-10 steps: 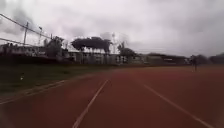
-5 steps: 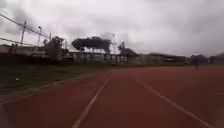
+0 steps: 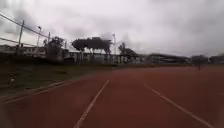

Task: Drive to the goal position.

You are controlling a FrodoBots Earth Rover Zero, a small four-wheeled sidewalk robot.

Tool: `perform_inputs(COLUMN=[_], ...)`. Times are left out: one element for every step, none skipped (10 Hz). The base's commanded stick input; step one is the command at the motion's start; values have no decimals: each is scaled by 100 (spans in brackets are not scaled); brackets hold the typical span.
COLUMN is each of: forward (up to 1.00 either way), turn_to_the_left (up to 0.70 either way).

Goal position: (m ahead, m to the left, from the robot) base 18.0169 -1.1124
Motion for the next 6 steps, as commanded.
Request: perform_inputs(forward=[50,50,50,50,50,50], turn_to_the_left=[0,0,0,0,-5,-18])
